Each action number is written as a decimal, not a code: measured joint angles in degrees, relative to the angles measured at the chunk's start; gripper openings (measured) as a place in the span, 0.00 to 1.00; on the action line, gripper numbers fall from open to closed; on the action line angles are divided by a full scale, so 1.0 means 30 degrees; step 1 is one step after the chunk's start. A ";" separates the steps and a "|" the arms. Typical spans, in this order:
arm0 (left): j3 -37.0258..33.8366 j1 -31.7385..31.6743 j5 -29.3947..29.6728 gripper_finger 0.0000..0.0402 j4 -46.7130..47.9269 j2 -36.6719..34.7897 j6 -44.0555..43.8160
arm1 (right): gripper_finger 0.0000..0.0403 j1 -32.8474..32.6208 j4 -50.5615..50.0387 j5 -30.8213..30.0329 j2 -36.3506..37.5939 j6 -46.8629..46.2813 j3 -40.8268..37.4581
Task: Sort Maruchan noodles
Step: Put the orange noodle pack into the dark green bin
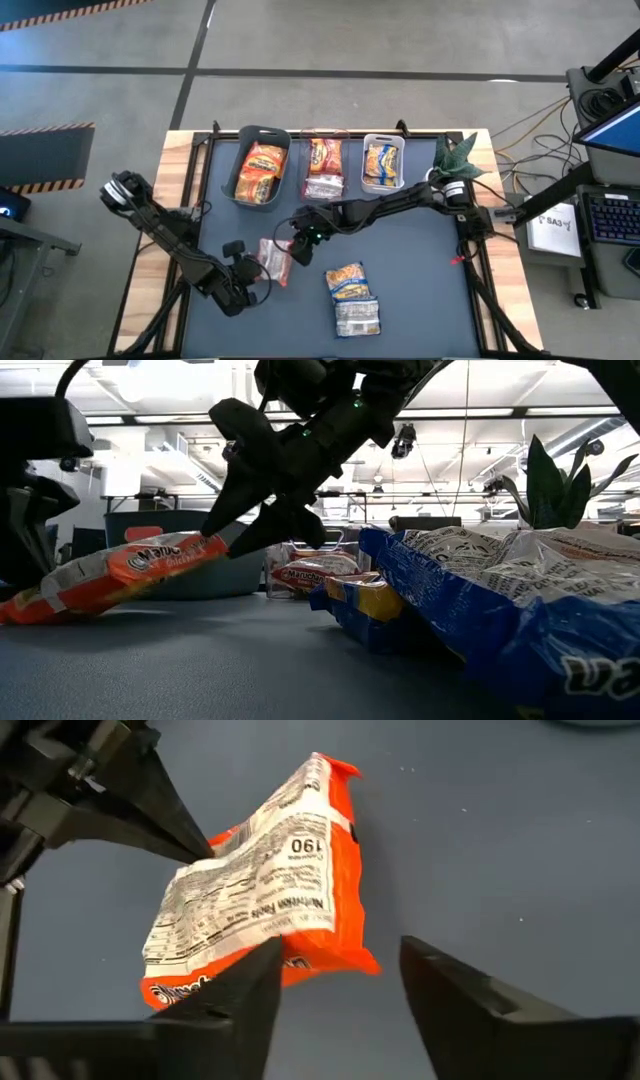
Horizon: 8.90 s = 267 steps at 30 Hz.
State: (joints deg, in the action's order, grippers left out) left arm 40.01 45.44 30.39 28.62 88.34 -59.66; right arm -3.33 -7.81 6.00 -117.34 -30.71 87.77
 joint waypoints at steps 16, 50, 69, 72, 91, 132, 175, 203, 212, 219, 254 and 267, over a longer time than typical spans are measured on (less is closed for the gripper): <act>-0.0102 0.0004 0.0094 0.00 -0.0146 0.0021 -0.0974 | 0.78 0.0282 0.1492 0.0160 0.0036 -0.0765 0.0000; -0.0145 -0.0032 0.0934 0.00 -0.0708 0.0080 -0.1506 | 0.60 -0.0007 0.4926 0.1005 -0.1388 -0.1852 -0.0015; 0.0103 -0.0062 0.1429 0.00 -0.1523 0.0473 -0.1776 | 0.33 0.0000 0.5333 0.1705 -0.1722 -0.1223 -0.0007; 0.0467 -0.0069 0.1520 0.00 -0.1506 0.0437 -0.1790 | 0.34 -0.0015 0.5181 0.1727 -0.1533 -0.0655 -0.0007; 0.3331 0.0249 0.3867 0.30 0.3389 -0.0915 -0.1289 | 0.32 -0.0082 0.4342 0.1706 -0.1007 0.3184 -0.0015; 0.1303 0.2929 0.9660 0.48 0.2012 -0.2419 -0.4856 | 0.32 -0.3267 0.2573 -0.4103 0.0721 1.2309 -0.0277; -0.0214 0.2875 1.1886 0.36 -0.3920 0.1369 -0.4220 | 0.36 -0.3599 0.3248 -0.4400 0.0721 1.1954 -0.0284; 0.2510 0.2525 1.1860 0.14 -0.2824 -0.0138 0.0707 | 0.68 -0.3286 -0.1780 -0.4504 0.4759 1.1019 -0.0436; 0.5877 0.1732 1.2035 0.06 0.3207 -0.0314 0.0680 | 0.69 -0.3286 -0.2198 -0.4526 0.8988 0.9500 -0.4166; 0.9165 0.0117 1.2043 0.06 1.0193 -0.0321 0.0754 | 0.68 -0.3300 0.1197 -0.4561 1.2875 0.8422 -0.8684; 0.8145 -1.5026 0.6455 0.06 1.5154 -0.0336 1.4902 | 0.68 -0.3381 0.7987 -0.4521 1.5548 0.8377 -1.4003; 0.8419 -1.4844 0.4505 0.33 1.4804 -0.0336 1.4910 | 0.67 -0.3475 0.7991 -0.4510 1.5548 0.8369 -1.4010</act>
State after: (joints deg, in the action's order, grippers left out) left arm 65.27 0.91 43.91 73.03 87.33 -14.94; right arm -13.76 16.16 -7.53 -70.70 -5.61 45.74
